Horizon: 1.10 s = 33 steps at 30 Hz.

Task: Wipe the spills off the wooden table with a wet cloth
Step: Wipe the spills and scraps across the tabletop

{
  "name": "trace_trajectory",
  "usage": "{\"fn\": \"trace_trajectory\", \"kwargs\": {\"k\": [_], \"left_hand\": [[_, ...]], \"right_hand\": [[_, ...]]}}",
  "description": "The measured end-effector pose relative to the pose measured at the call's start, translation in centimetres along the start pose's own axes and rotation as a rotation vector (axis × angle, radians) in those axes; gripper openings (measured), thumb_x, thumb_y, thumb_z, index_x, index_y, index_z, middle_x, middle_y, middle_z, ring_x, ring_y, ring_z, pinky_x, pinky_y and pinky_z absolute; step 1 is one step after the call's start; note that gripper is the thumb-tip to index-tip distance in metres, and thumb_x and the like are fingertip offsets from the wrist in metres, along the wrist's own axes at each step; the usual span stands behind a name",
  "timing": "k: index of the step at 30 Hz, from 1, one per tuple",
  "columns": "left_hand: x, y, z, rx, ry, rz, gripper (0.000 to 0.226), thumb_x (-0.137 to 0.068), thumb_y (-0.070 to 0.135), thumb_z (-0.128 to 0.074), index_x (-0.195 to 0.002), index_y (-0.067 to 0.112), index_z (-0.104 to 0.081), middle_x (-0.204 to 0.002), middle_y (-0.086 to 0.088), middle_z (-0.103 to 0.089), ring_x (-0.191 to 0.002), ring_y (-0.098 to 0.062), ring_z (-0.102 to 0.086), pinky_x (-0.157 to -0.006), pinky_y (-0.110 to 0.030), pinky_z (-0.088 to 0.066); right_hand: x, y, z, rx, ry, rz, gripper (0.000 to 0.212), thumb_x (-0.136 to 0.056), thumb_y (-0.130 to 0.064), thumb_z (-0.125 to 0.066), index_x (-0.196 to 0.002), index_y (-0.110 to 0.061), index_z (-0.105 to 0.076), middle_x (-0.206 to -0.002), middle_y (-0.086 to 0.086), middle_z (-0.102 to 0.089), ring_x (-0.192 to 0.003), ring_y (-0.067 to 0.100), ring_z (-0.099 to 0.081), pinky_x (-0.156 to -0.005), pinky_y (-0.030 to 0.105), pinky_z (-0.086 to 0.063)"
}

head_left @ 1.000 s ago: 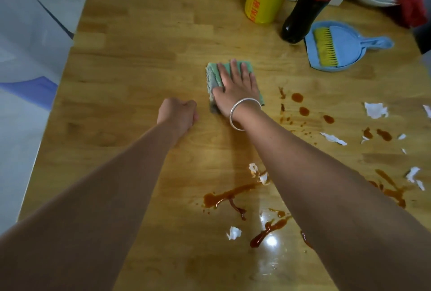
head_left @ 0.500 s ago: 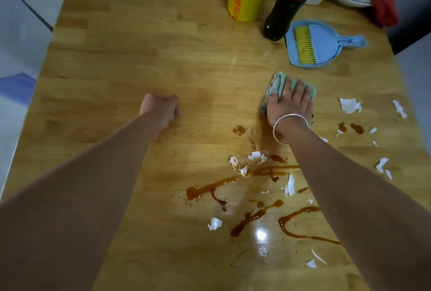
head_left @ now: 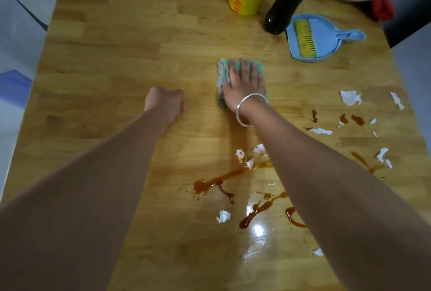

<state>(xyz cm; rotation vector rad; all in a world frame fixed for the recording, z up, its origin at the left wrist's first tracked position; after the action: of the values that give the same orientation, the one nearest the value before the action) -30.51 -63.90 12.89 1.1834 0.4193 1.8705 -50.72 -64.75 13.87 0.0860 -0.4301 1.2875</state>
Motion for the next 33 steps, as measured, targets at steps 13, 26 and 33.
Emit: {"fn": "trace_trajectory", "kwargs": {"k": [13, 26, 33], "left_hand": [[1.3, 0.3, 0.2, -0.023, 0.014, -0.037, 0.033, -0.087, 0.019, -0.050, -0.056, 0.014, -0.059, -0.046, 0.000, -0.049, -0.037, -0.017, -0.039, -0.043, -0.020, -0.031], [7.0, -3.4, 1.4, -0.284, -0.124, -0.184, 0.038, -0.093, 0.022, -0.049, -0.059, 0.011, -0.063, -0.055, -0.007, -0.054, -0.046, -0.022, -0.048, -0.050, -0.021, -0.039], [9.2, -10.2, 5.5, -0.242, 0.004, -0.064, 0.043, -0.094, 0.026, -0.049, -0.055, 0.015, -0.061, -0.048, -0.003, -0.051, -0.042, -0.021, -0.047, -0.045, -0.023, -0.034]], "right_hand": [[9.1, -0.1, -4.6, -0.002, 0.011, -0.014, 0.060, -0.100, -0.043, -0.011, -0.148, -0.029, 0.021, -0.155, 0.005, 0.030, -0.143, 0.024, 0.026, -0.118, 0.041, 0.014], [11.5, 4.9, -3.7, -0.012, -0.026, -0.133, 0.059, -0.102, -0.037, -0.020, -0.151, -0.027, 0.012, -0.159, 0.004, 0.021, -0.146, 0.028, 0.019, -0.119, 0.042, 0.008], [12.5, -4.9, -5.3, -0.004, -0.113, 0.255, 0.058, -0.103, -0.030, -0.026, -0.153, -0.028, 0.003, -0.160, 0.002, 0.018, -0.145, 0.029, 0.020, -0.117, 0.042, 0.009]]}}
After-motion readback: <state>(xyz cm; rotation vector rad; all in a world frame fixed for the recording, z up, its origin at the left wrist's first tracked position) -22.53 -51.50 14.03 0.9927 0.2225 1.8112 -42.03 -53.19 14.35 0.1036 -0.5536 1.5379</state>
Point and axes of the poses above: each hand's wrist, its own x-axis away from the middle knuckle, its own z-axis out of the back of the hand, y = z × x, the point moved 8 cm from there along -x, towards the middle knuckle
